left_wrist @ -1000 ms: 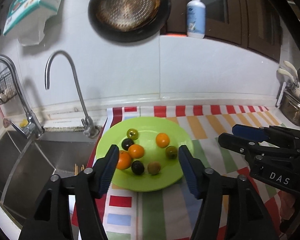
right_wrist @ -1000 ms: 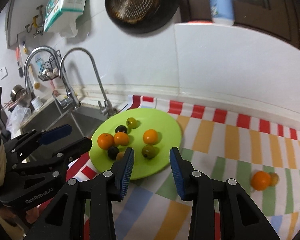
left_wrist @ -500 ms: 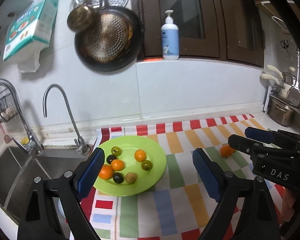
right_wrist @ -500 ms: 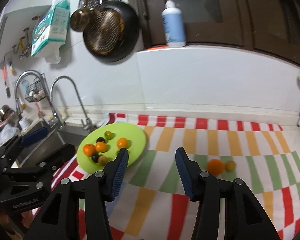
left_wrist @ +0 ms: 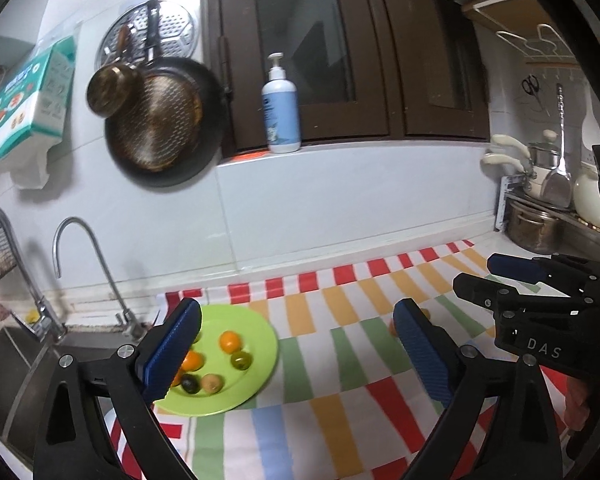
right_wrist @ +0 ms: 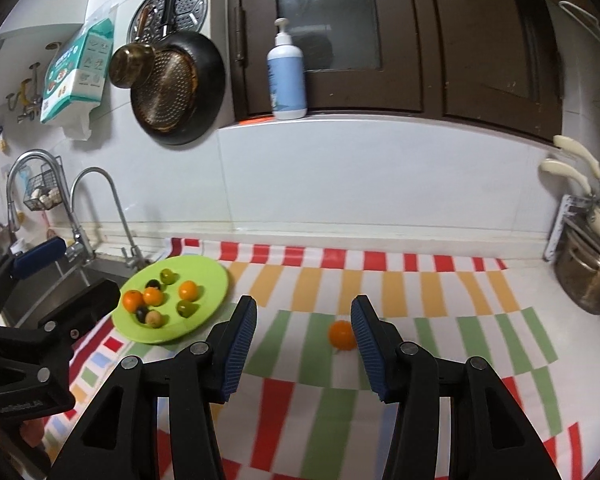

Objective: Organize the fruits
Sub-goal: 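Move both open grippers back toward the last fruit on the cloth, then grasp an orange with the left gripper while the right gripper grasps a yellow fruit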

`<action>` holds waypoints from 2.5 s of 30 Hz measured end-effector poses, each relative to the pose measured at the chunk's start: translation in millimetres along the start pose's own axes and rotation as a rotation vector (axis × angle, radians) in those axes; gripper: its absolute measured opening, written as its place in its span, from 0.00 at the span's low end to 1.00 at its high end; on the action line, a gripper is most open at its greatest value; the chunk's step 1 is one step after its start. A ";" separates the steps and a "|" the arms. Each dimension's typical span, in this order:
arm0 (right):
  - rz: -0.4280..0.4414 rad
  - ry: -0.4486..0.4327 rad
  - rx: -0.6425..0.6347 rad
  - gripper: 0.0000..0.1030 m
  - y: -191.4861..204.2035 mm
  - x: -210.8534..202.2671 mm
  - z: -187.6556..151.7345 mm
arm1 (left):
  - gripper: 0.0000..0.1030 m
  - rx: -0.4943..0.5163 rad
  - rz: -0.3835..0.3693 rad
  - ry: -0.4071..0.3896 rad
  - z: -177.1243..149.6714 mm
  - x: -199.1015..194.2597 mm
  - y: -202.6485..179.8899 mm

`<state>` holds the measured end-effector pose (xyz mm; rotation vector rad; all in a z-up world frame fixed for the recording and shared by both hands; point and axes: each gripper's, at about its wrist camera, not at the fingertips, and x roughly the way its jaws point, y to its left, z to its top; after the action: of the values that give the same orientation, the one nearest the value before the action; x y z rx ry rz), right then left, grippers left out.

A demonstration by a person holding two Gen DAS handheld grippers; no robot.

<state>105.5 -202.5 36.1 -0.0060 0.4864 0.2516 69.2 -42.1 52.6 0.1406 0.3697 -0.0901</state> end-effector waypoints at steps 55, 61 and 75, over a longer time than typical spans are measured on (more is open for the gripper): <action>0.053 0.317 -0.214 0.42 -78.1 155.2 -49.6 | 0.58 0.171 -0.437 0.299 -49.1 196.6 -91.4; 0.072 0.341 -0.214 0.38 -81.2 171.4 -51.8 | 0.53 0.151 -0.461 0.318 -47.9 208.5 -93.7; 0.107 0.373 -0.137 0.29 -92.5 189.2 -46.1 | 0.45 0.061 -0.532 0.396 -45.1 233.8 -94.5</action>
<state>268.0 -250.2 -97.3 -0.1630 0.8410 0.3910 259.6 -142.8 -85.9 0.1170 0.7944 -0.6055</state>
